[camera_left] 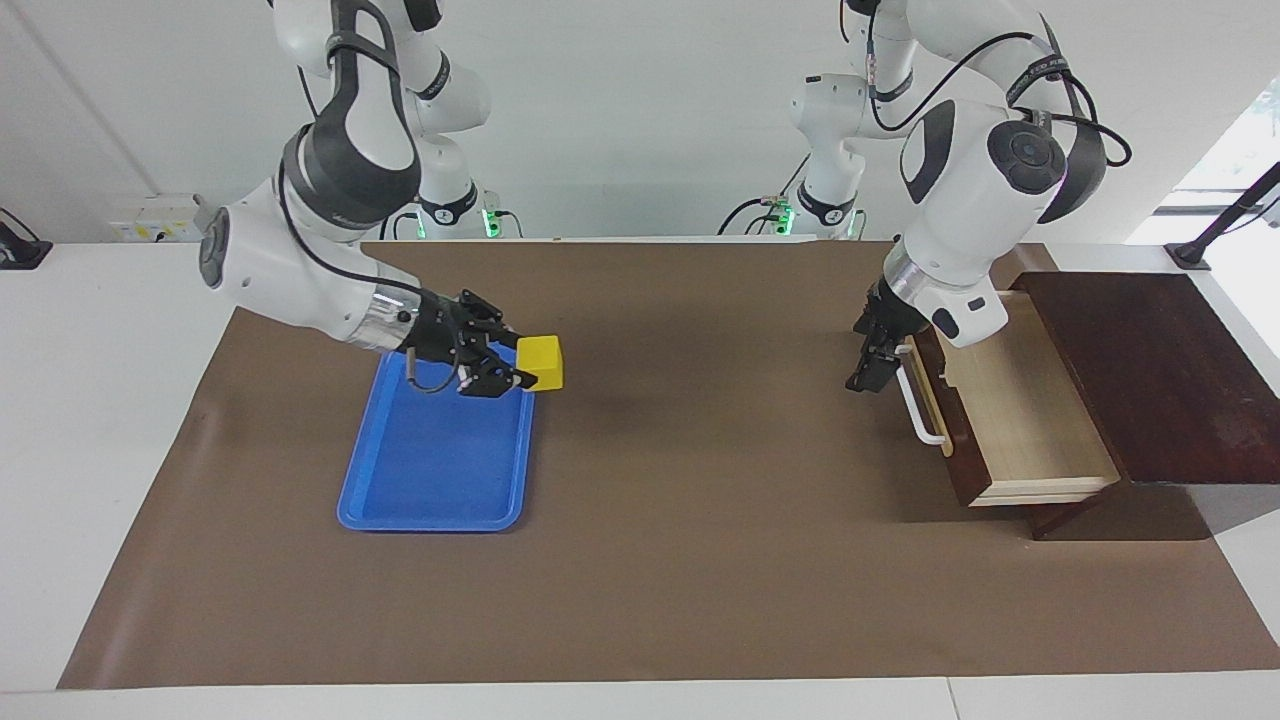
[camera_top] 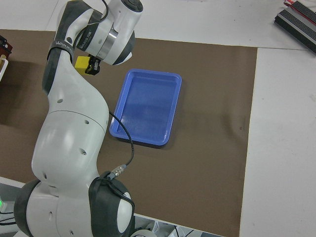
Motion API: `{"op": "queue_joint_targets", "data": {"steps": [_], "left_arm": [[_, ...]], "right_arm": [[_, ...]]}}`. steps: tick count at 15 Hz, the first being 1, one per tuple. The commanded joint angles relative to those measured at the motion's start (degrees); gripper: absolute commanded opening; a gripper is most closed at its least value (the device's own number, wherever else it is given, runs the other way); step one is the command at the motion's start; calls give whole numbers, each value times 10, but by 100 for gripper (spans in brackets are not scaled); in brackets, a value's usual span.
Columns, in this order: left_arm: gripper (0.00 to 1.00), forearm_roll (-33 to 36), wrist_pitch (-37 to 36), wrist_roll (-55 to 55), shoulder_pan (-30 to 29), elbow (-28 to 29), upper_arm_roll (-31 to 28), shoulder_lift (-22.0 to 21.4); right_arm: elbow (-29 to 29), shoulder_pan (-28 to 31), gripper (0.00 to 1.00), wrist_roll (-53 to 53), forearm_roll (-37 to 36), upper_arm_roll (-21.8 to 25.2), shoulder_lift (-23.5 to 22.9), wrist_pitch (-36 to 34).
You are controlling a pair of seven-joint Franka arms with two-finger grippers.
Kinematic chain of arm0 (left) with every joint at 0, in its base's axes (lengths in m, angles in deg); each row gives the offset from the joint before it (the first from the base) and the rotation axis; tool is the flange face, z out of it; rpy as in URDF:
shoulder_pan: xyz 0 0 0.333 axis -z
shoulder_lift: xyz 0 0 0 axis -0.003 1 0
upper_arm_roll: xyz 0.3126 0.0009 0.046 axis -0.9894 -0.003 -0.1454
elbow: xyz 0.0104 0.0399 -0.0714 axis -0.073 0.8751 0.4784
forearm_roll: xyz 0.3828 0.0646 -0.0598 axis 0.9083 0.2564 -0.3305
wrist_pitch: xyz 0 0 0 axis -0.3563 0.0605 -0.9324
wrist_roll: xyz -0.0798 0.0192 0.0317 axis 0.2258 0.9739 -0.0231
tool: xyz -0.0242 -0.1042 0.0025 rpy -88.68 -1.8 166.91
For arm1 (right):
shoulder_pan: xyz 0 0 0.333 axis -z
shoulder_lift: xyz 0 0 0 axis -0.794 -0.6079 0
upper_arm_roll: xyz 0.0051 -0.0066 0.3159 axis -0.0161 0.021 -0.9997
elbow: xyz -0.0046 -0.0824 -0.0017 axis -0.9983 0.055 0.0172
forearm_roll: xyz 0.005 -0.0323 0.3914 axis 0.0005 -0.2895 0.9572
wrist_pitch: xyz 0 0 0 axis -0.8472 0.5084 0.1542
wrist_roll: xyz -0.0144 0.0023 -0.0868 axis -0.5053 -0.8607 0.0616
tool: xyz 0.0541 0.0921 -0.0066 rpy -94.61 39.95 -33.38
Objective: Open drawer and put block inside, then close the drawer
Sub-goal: 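Carry the block toward the left gripper while the left gripper approaches, then grasp the block with the left gripper while the right gripper releases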
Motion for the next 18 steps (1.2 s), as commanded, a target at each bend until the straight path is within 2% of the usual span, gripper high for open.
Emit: {"op": "queue_joint_targets", "data": {"steps": [1, 3, 6, 13, 16, 18], "left_arm": [[100, -9, 4, 97, 30, -4, -7, -1], [100, -9, 9, 184, 32, -5, -7, -1], [100, -16, 26, 218, 69, -2, -5, -2], [100, -32, 70, 303, 135, 16, -3, -10], [100, -32, 128, 336, 156, 27, -3, -10], [100, -32, 138, 336, 163, 28, -3, -10]], "right_arm": [[5, -50, 0, -51, 4, 1, -2, 53], [2, -80, 0, -82, 4, 0, -2, 80], [-12, -116, 0, -119, 5, 0, 0, 119], [-28, -143, 0, -161, 6, 1, 4, 156], [-28, -144, 0, -162, 6, 1, 4, 156], [-28, -144, 0, -162, 6, 0, 5, 156]]}}
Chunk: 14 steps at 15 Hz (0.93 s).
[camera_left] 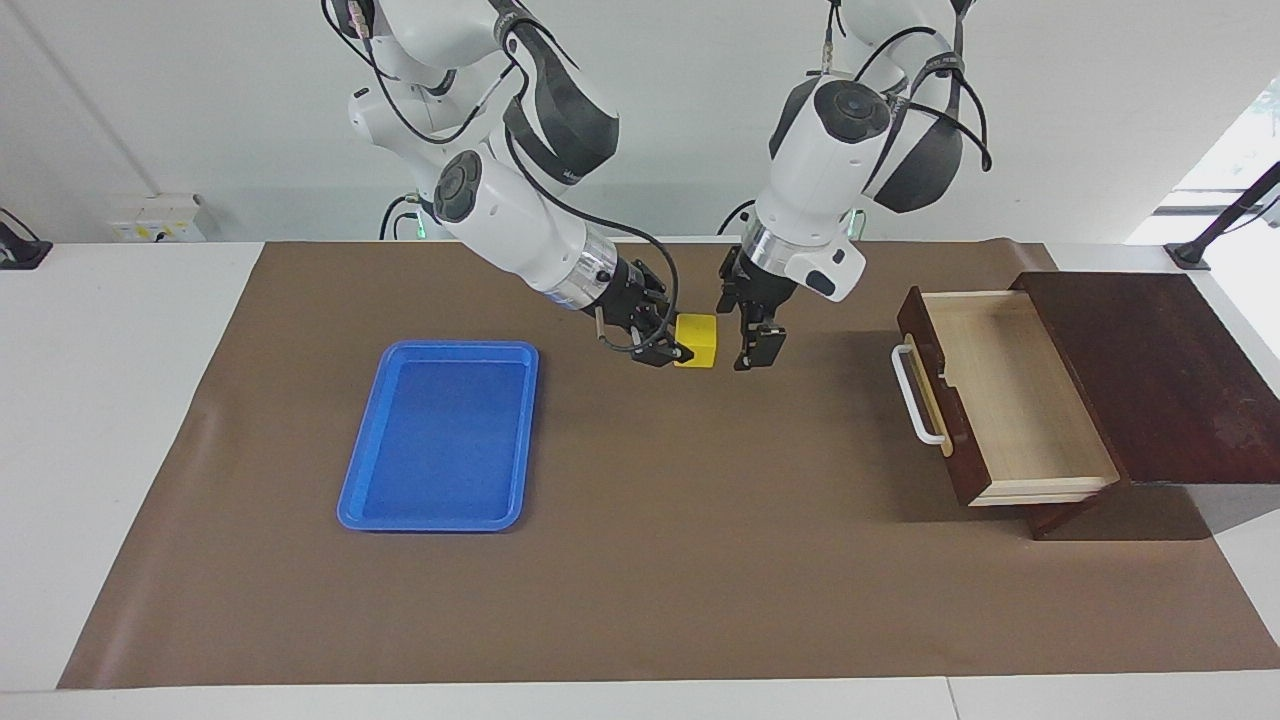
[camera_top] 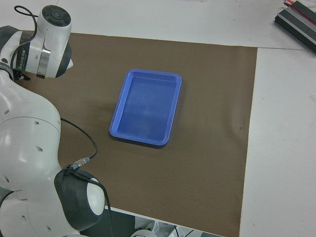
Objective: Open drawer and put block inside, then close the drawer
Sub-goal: 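Grasp the block with the left gripper while the right gripper releases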
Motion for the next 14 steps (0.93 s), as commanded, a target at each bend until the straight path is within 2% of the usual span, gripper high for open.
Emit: {"op": "queue_joint_targets", "data": {"steps": [1, 5, 6, 8, 9, 14], "left_arm": [[100, -9, 22, 6, 18, 20, -9, -10], [100, -8, 22, 1, 29, 28, -9, -15], [88, -8, 23, 2, 29, 30, -9, -16], [22, -8, 22, -1, 39, 31, -10, -18], [0, -8, 21, -3, 39, 31, -9, -18], [0, -8, 16, -4, 29, 26, -12, -16]], "right_arm": [[-11, -2, 0, -10, 6, 1, 8, 10], [-11, -2, 0, -10, 6, 1, 9, 10], [-11, -2, 0, -10, 6, 1, 9, 10], [-9, -1, 0, -10, 7, 1, 8, 8], [-8, -1, 0, -10, 7, 1, 8, 6], [-6, 4, 0, -11, 8, 2, 8, 2]]}}
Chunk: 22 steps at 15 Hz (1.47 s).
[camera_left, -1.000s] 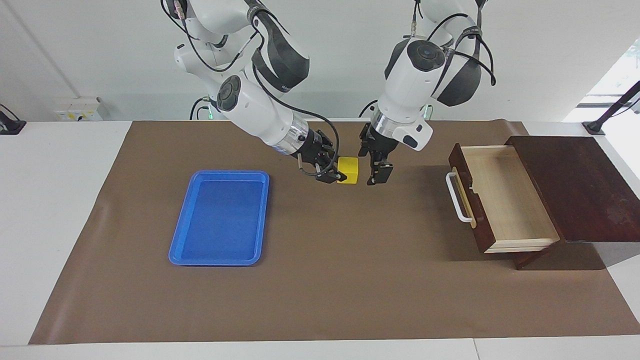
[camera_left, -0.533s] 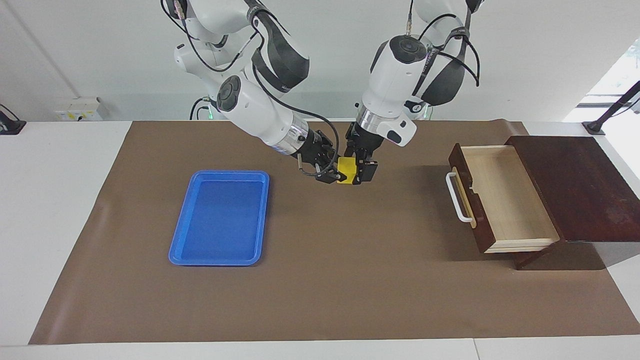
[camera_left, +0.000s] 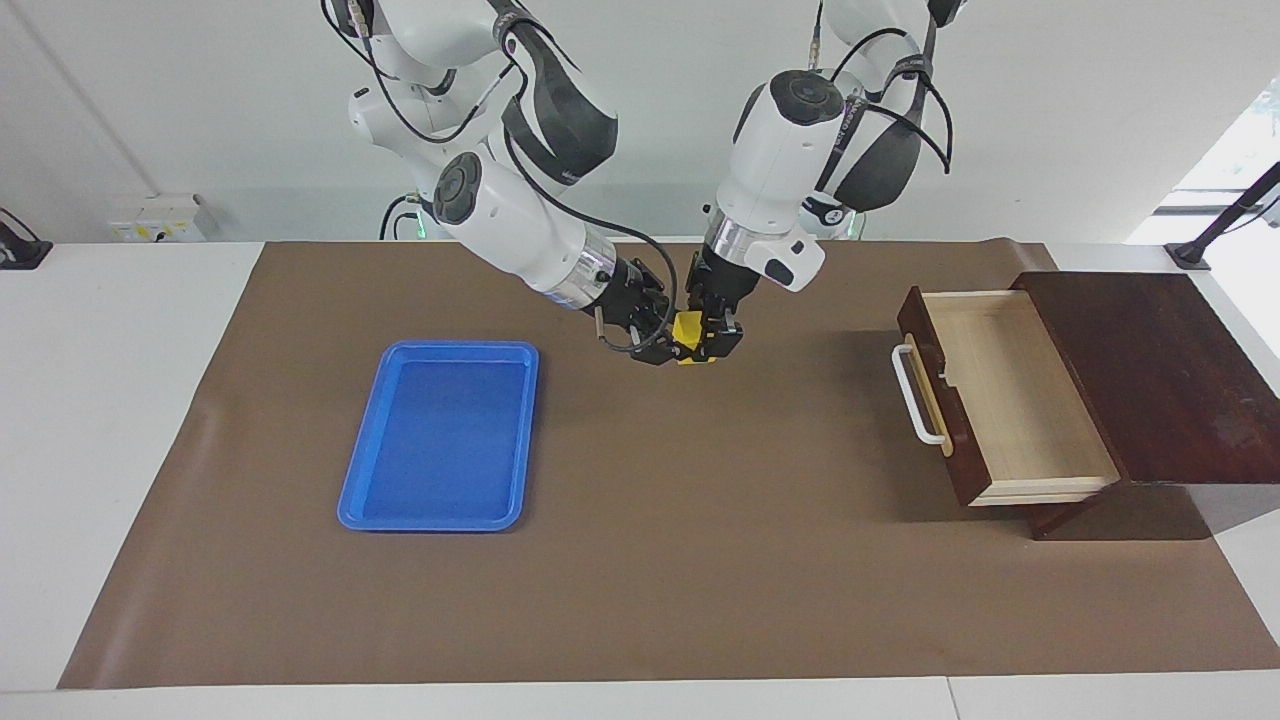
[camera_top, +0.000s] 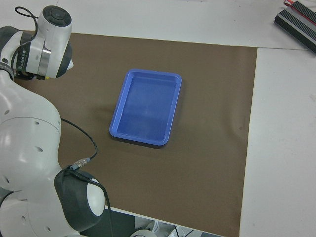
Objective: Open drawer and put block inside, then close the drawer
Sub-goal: 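Grasp the block with the left gripper while the right gripper releases, then move the block into the drawer while the right gripper withdraws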
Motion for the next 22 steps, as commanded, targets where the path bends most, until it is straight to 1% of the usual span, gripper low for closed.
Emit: {"op": "queue_joint_targets", "data": {"steps": [1, 7, 8, 9, 11, 12, 15, 16, 18, 19, 20, 22], "left_arm": [[0, -7, -5, 0, 3, 17, -9, -16], [0, -2, -25, 0, -6, 13, -10, -20], [0, -2, -25, 0, -9, 13, -10, -23], [0, -2, -26, -3, -9, 13, -10, -25], [0, -2, -38, -16, -13, 13, -10, -27], [0, -2, -44, -25, -13, 12, -11, -28], [0, -1, -71, -65, -42, 9, -12, -34], [0, -1, -85, -88, -61, 6, -12, -38], [0, 10, -118, -167, -123, 5, -12, -56], [0, 24, -131, -202, -154, 3, -11, -65], [0, 38, -141, -227, -179, -3, -12, -65], [0, 66, -148, -279, -234, -8, -11, -64]], "right_arm": [[-2, 4, 0, -11, 11, 1, 5, 10], [8, 17, 0, -24, 24, 5, 5, -13], [13, 21, 22, -31, 26, 5, 5, -13], [14, 22, 40, -35, 26, 6, 5, -14], [21, 26, 90, -36, 26, 8, 6, -26], [21, 31, 100, -36, 25, 8, 7, -32], [40, 65, 100, -35, 23, 8, 9, -73], [49, 86, 100, -34, 21, 8, 9, -93], [81, 143, 100, -20, 9, 8, 6, -141], [98, 174, 100, 9, -3, 7, 4, -171], [117, 200, 100, 49, -10, 7, 4, -199], [132, 230, 100, 146, -51, 9, 9, -242]]}}
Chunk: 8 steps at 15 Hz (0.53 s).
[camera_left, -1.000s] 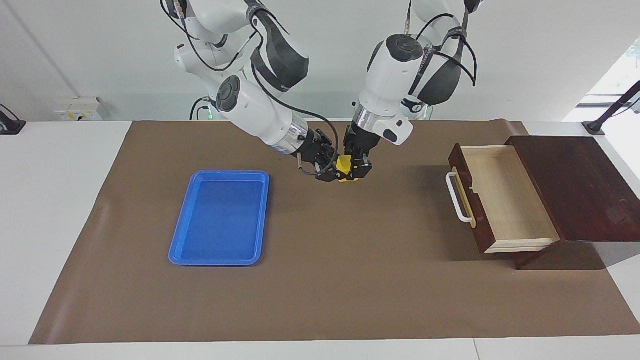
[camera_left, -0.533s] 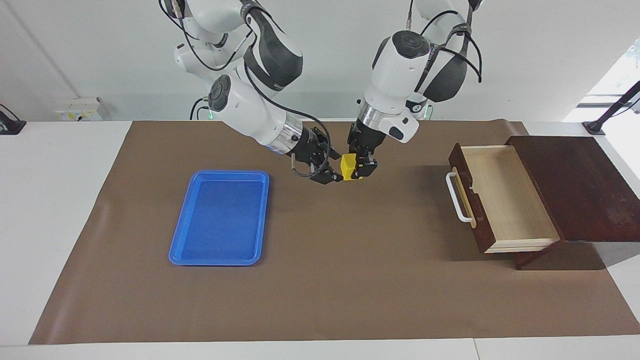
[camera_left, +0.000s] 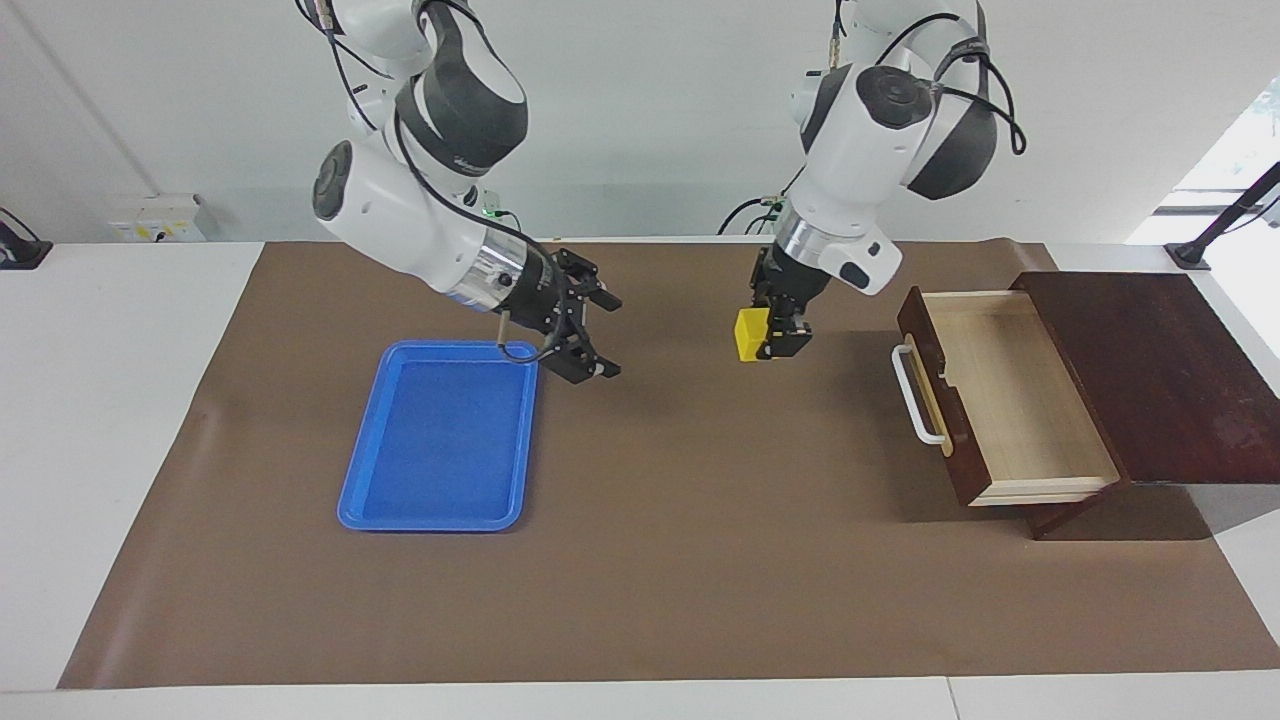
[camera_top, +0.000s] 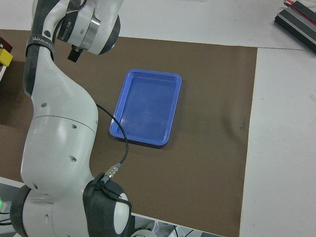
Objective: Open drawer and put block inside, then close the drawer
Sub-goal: 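Move the block into the drawer while the right gripper withdraws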
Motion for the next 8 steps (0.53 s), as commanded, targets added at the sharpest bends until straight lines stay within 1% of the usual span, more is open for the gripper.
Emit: {"op": "queue_joint_targets", "data": {"steps": [1, 3, 5, 6, 8], "left_arm": [[0, 28, -20, -78, -74, -1, 8, -7], [0, 28, -16, -119, -139, 9, 8, -9], [0, 29, -4, -133, -183, 30, 8, -17], [0, 29, 4, -135, -193, 49, 7, -19], [0, 33, 36, -126, -195, 96, 6, -21]], "right_arm": [[28, 38, 100, 121, -64, -4, 3, -52], [28, 57, 100, 247, -117, -4, 28, -93], [27, 72, 100, 365, -164, -4, 53, -123], [28, 78, 100, 424, -192, -4, 59, -142], [28, 85, 100, 545, -241, -4, 78, -165]]}}
